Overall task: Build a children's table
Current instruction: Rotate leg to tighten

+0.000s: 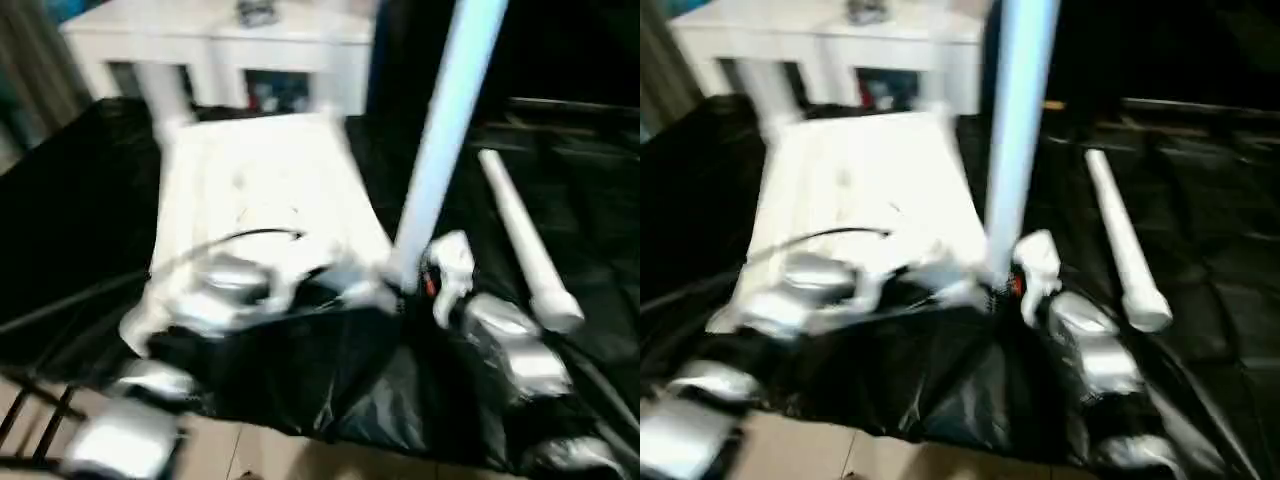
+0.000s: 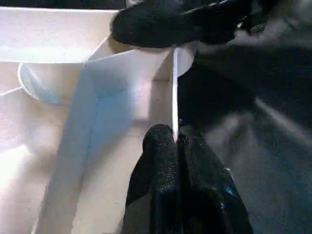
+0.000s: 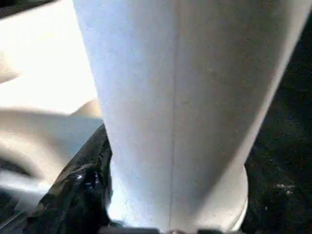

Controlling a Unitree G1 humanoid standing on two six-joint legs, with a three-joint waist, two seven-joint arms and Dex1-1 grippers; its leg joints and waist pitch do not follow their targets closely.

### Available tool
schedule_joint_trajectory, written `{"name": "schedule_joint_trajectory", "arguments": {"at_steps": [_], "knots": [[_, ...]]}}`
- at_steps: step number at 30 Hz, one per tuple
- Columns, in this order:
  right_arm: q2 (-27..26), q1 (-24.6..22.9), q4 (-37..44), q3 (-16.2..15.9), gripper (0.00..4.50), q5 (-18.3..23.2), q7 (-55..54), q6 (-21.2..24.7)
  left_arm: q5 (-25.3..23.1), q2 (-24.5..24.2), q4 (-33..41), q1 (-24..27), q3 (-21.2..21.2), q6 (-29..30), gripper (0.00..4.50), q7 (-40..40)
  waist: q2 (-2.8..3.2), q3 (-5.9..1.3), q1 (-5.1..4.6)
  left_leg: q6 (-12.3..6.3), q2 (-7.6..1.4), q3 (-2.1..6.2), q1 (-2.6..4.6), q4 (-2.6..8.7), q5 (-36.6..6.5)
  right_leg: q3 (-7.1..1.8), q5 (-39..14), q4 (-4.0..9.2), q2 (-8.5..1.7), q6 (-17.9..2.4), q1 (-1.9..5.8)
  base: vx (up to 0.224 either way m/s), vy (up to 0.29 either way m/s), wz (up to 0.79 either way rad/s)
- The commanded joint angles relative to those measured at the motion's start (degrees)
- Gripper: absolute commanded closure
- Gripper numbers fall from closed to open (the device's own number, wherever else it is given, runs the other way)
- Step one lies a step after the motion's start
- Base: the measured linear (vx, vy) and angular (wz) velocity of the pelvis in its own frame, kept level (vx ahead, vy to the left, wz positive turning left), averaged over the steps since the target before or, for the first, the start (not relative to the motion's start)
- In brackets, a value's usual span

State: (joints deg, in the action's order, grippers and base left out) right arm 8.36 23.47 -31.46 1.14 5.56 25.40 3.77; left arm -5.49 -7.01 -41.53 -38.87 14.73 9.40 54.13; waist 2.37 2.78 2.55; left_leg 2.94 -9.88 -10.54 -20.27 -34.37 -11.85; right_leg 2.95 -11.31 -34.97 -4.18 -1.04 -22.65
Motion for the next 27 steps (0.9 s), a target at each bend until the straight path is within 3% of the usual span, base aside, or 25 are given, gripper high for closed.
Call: {"name": "schedule_joint_trajectory", "arguments": {"at_steps": [1,2,4,6,7,14,19,20,24,27], "knots": [[-3.9,0.2,-3.0,-1.4,1.78,-0.1,-4.3,1.7,0.8,3.8,0.3,0.0,0.8,-0.4,4.5,-3.6,-0.62,-2.91,0.09,-1.77,-2.73,1.42,0.05,4.62,-11.9,-2.62,-19.5,5.66,-4.5,-10.7,2.39,0.0,0.0,0.0],[-5.0,0.5,-3.2,-0.8,1.78,-0.1,-5.6,0.1,0.3,4.1,0.9,0.5,1.5,-1.5,4.5,-3.4,-0.84,-3.08,0.07,-2.38,-2.72,1.33,-0.06,4.51,-11.0,-2.66,-17.7,5.61,-4.42,-10.7,2.45,0.0,0.0,0.0],[-5.5,0.7,-3.4,-0.6,1.22,-0.5,-5.8,-1.4,0.4,4.1,1.3,1.0,1.7,-2.0,4.5,-2.8,-0.79,-3.24,0.17,-3.19,-2.71,1.28,-0.27,4.44,-9.7,-2.65,-14.9,5.31,-4.43,-11.1,2.61,0.0,0.0,0.0],[-5.4,0.7,-3.3,-0.8,1.05,-0.8,-5.4,-2.4,0.4,3.6,1.7,1.3,2.0,-2.8,4.5,-1.7,-0.83,-3.29,0.18,-4.06,-2.72,1.23,-0.4,4.34,-8.6,-2.57,-12.6,5.1,-4.38,-11.7,2.71,0.0,0.0,0.0],[-5.2,0.6,-3.1,-0.9,0.99,-0.7,-4.6,-2.7,0.2,3.2,1.9,1.5,2.2,-3.3,4.5,-1.3,-0.56,-3.28,0.2,-4.46,-2.76,1.22,-0.41,4.33,-8.6,-2.52,-12.1,5.17,-4.4,-12.1,2.71,0.0,0.0,0.0],[3.7,-0.3,-1.5,-2.7,0.37,0.8,11.8,-5.4,1.4,-3.9,1.7,3.0,2.1,-9.1,4.5,8.0,-0.57,-3.6,0.36,-6.85,-3.03,1.16,-0.57,3.96,-5.8,-2.29,-7.3,4.42,-4.45,-13.9,3.01,0.0,0.0,0.0],[8.8,-0.2,-1.0,-4.8,0.37,1.0,22.7,-7.3,3.8,-6.7,1.7,3.3,1.4,-10.0,4.5,14.8,-0.54,-3.66,0.85,-8.18,-3.3,1.0,-0.74,3.67,-4.9,-1.98,-3.5,3.78,-4.35,-15.5,3.01,0.0,0.0,0.0],[11.4,-0.6,0.6,-6.4,0.37,2.4,30.6,-6.9,4.6,-8.1,1.2,3.0,1.4,-10.5,4.5,18.6,-0.55,-3.64,0.91,-8.33,-3.3,0.99,-0.77,3.67,-5.0,-1.91,-3.6,3.78,-4.4,-15.6,3.01,0.0,0.0,0.0],[14.2,-0.6,1.9,-8.5,0.37,3.8,39.1,-6.0,5.2,-9.4,0.5,2.4,1.7,-11.3,4.5,22.6,-0.81,-3.76,1.45,-9.46,-3.43,1.0,-0.81,3.42,-4.8,-1.76,-2.1,3.38,-4.44,-16.4,3.12,0.0,0.0,0.0],[15.6,-0.1,2.3,-10.3,0.72,4.0,43.7,-5.6,5.8,-10.4,0.8,2.3,2.5,-11.5,4.5,26.1,-0.9,-3.7,1.69,-9.31,-3.66,1.03,-0.66,3.49,-4.7,-1.77,-2.9,3.37,-4.57,-16.5,2.9,0.0,0.0,0.0]]}}
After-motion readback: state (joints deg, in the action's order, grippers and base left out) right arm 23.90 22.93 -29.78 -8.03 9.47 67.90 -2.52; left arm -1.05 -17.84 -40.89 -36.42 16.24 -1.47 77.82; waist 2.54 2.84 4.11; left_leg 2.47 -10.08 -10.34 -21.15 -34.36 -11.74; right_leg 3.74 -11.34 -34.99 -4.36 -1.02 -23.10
